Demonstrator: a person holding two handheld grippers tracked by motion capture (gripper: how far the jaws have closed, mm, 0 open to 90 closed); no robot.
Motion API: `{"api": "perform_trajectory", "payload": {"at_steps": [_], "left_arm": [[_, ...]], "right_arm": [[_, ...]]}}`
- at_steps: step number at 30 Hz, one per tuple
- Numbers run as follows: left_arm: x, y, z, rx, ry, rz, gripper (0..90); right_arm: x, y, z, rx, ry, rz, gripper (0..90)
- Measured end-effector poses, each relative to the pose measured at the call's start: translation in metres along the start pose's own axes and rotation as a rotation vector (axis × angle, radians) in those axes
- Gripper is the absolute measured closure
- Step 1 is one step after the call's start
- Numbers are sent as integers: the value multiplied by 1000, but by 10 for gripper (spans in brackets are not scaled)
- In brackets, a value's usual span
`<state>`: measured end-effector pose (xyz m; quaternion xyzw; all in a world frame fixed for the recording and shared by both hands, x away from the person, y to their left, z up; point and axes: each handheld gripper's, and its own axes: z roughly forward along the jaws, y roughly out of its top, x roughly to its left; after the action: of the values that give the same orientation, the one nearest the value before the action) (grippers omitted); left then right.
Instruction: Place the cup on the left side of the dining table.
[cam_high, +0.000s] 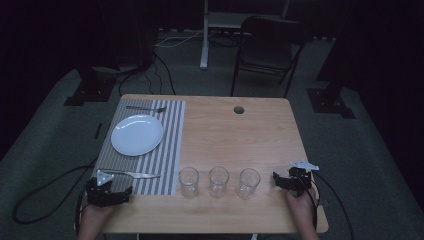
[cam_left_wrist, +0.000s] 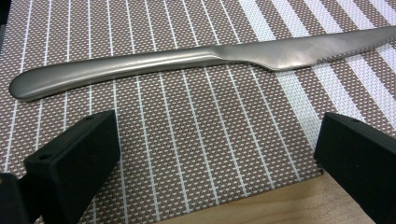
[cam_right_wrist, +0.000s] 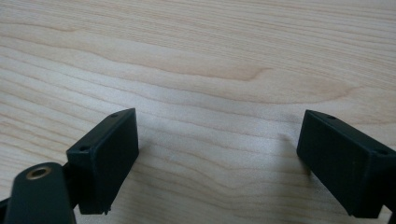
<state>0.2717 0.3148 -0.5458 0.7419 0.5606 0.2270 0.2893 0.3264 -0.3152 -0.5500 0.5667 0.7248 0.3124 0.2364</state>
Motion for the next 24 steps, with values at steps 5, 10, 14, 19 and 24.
{"api": "perform_trajectory", "payload": {"at_steps": [5,10,14,19,24], "left_arm": [[0,-1,0,-2,-4,5,6],[0,1,-1,11,-3,2,9],[-2,0,-2,15,-14,24,9],[-7,0,-4,23,-29,59,9],[-12,1,-6,29,-57,74,9]], "right_arm": [[0,0,0,-1,-1,0,123],[0,0,0,-1,-1,1,123],[0,0,0,-1,-1,1,123],[0,0,0,-1,-1,1,124],[0,0,0,-1,-1,0,124]]}}
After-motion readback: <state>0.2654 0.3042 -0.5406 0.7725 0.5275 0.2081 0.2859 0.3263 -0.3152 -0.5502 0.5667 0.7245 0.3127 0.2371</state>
